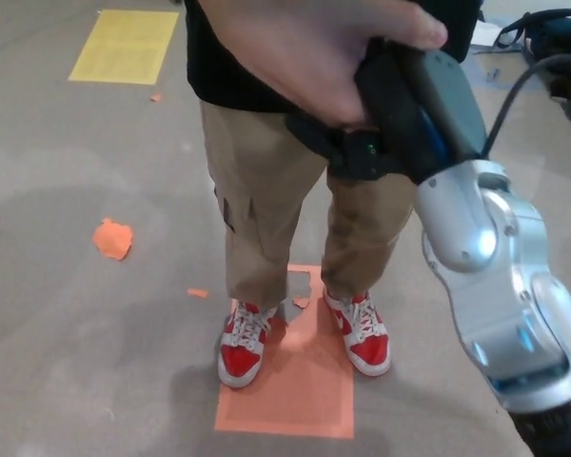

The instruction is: The robot extends its right arm to grab a person's hand and shakes it

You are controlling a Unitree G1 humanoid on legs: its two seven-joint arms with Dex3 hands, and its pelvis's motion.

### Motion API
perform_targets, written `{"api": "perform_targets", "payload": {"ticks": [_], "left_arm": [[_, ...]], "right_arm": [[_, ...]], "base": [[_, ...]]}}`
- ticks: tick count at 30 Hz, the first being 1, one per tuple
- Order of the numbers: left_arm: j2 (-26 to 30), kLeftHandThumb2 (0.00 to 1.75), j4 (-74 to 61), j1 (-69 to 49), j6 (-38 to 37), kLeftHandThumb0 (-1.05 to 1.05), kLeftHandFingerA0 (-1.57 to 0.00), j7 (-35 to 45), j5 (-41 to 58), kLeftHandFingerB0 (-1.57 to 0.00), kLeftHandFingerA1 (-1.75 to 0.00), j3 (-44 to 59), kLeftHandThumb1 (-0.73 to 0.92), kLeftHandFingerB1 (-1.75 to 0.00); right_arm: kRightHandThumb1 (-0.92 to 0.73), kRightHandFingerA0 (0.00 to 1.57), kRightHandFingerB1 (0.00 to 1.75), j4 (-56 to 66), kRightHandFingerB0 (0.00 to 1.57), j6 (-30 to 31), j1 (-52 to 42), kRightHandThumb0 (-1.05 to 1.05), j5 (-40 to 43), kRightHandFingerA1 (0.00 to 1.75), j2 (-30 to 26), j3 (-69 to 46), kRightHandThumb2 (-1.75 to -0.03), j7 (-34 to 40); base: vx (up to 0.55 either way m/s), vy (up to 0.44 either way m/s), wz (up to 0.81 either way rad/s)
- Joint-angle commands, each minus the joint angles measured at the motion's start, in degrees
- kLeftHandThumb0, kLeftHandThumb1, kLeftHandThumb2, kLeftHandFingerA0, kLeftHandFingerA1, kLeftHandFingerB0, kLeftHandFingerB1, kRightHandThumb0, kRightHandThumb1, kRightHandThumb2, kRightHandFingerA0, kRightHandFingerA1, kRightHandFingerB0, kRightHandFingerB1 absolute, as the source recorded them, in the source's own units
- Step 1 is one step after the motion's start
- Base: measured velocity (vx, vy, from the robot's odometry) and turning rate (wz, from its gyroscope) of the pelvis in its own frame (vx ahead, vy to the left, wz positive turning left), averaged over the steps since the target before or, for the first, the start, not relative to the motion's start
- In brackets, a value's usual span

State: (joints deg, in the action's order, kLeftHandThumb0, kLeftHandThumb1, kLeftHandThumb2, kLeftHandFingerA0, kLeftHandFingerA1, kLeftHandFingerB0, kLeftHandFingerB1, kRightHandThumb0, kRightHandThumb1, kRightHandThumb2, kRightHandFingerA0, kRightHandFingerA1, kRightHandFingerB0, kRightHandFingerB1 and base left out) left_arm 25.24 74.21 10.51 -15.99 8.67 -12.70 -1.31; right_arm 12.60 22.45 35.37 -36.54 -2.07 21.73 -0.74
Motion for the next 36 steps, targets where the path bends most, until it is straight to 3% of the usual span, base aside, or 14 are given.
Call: {"api": "perform_targets", "payload": {"ticks": [1, 6, 11, 12, 13, 14, 16, 17, 22, 25, 32, 33, 34, 36], "left_arm": [[1.18, 0.68, 0.44, -0.39, 1.21, -0.64, -0.29, 1.27, 0.64, -0.22, -0.32, 0.44, 0.92, -0.29], [1.26, 0.68, 0.10, -1.83, 0.35, -0.64, -0.32, 0.65, 0.44, -0.26, -0.32, 0.16, 0.92, -0.31], [1.47, 0.70, 0.03, -1.27, -0.10, -0.67, -0.31, 0.24, -1.12, -0.24, -0.33, -1.19, 0.92, -0.30], [1.19, 0.69, 0.16, -1.16, 0.14, -0.66, -0.33, -0.27, -0.74, -0.27, -0.33, -0.79, 0.92, -0.31], [1.08, 0.69, 0.22, -1.11, 0.24, -0.66, -0.33, -0.49, -0.57, -0.27, -0.33, -0.64, 0.92, -0.31], [0.84, 0.69, 0.19, -0.82, 0.70, -0.64, -0.30, 1.12, 0.38, -0.22, -0.32, 0.02, 0.92, -0.29], [0.74, 0.68, 0.10, -0.56, 0.80, -0.63, -0.30, 1.19, 0.43, -0.22, -0.32, 0.04, 0.92, -0.29], [0.68, 0.67, 0.06, -0.46, 0.72, -0.61, -0.33, 0.94, 0.41, -0.25, -0.33, 0.04, 0.92, -0.31], [0.79, 0.67, 0.08, -0.46, 0.04, -0.63, -0.34, 0.78, 0.94, -0.28, -0.33, 0.65, 0.90, -0.31], [0.84, 0.67, 0.01, -0.37, 0.06, -0.61, -0.34, 0.43, 0.88, -0.28, -0.33, 0.67, 0.90, -0.31], [0.76, 0.67, 0.12, -0.57, 0.36, -0.61, -0.34, 0.61, 0.97, -0.27, -0.33, 0.79, 0.90, -0.31], [0.91, 0.68, 0.08, -0.66, -0.02, -0.62, -0.33, 0.51, 0.25, -0.26, -0.33, 0.16, 0.91, -0.31], [0.92, 0.68, 0.08, -0.67, -0.06, -0.62, -0.33, 0.50, 0.17, -0.26, -0.33, 0.09, 0.91, -0.31], [1.11, 0.68, 0.05, -0.53, -0.06, -0.63, -0.35, -0.31, -0.51, -0.27, -0.34, -0.50, 0.92, -0.31]], "right_arm": [[-0.83, 0.85, 0.37, 24.28, 0.46, 5.68, -3.62, -0.32, -6.09, 0.51, -0.49, -1.06, -0.65, -6.64], [-0.77, 0.94, 0.42, 13.55, 0.52, 4.28, -4.92, -0.23, -4.02, 0.58, -0.76, -0.97, -0.63, -3.27], [-0.69, 0.93, 0.42, -12.10, 0.51, 3.44, -0.80, -0.20, -1.22, 0.61, -1.41, -0.97, -0.61, -2.15], [-0.64, 0.90, 0.42, -16.94, 0.51, 2.94, 0.12, -0.18, -0.58, 0.83, -1.02, -1.08, -0.59, -1.69], [-0.64, 0.90, 0.42, -19.19, 0.51, 2.63, 0.58, -0.18, -0.30, 0.83, -0.82, -1.16, -0.59, -1.44], [-0.64, 0.85, 0.42, -29.06, 0.50, 0.50, 2.32, -0.19, 0.22, 1.11, -0.35, -0.81, -0.59, 0.23], [-0.65, 0.84, 0.43, -33.46, 0.51, -0.53, 3.31, -0.18, 0.50, 0.99, -0.13, -0.85, -0.59, 0.98], [-0.68, 0.84, 0.43, -37.94, 0.50, -1.67, 3.95, -0.19, 1.13, 0.79, 0.37, -1.04, -0.60, 1.66], [-0.64, 0.87, 0.44, -49.04, 0.51, -4.84, 5.24, -0.18, 2.59, 0.75, 1.65, -1.36, -0.59, 3.12], [-0.64, 0.84, 0.44, -51.91, 0.51, -6.81, 5.26, -0.17, 2.53, 0.87, 1.96, -1.18, -0.58, 4.72], [-0.68, 0.89, 0.41, -40.69, 0.49, -6.27, 3.21, -0.22, 1.58, 0.67, 1.53, -1.20, -0.60, 3.61], [-0.65, 0.87, 0.43, -36.97, 0.51, -7.14, 2.08, -0.21, 1.47, 0.90, 1.17, -1.21, -0.60, 3.89], [-0.65, 0.87, 0.43, -36.52, 0.51, -7.28, 1.92, -0.21, 1.48, 0.90, 1.11, -1.20, -0.60, 3.94], [-0.75, 0.92, 0.41, -19.64, 0.50, -5.33, -1.53, -0.29, -0.82, 0.64, 0.00, -0.31, -0.63, 1.30]], "base": [[0.00, 0.000, 0.00], [0.00, 0.000, 0.00], [0.00, 0.000, 0.00], [0.00, 0.000, 0.00], [0.00, 0.000, 0.00], [0.00, 0.000, 0.00], [0.00, 0.000, 0.00], [0.00, 0.000, 0.00], [0.00, 0.000, 0.00], [0.00, 0.000, 0.00], [0.00, 0.000, 0.00], [0.00, 0.000, 0.00], [0.00, 0.000, 0.00], [0.00, 0.000, 0.00]]}}
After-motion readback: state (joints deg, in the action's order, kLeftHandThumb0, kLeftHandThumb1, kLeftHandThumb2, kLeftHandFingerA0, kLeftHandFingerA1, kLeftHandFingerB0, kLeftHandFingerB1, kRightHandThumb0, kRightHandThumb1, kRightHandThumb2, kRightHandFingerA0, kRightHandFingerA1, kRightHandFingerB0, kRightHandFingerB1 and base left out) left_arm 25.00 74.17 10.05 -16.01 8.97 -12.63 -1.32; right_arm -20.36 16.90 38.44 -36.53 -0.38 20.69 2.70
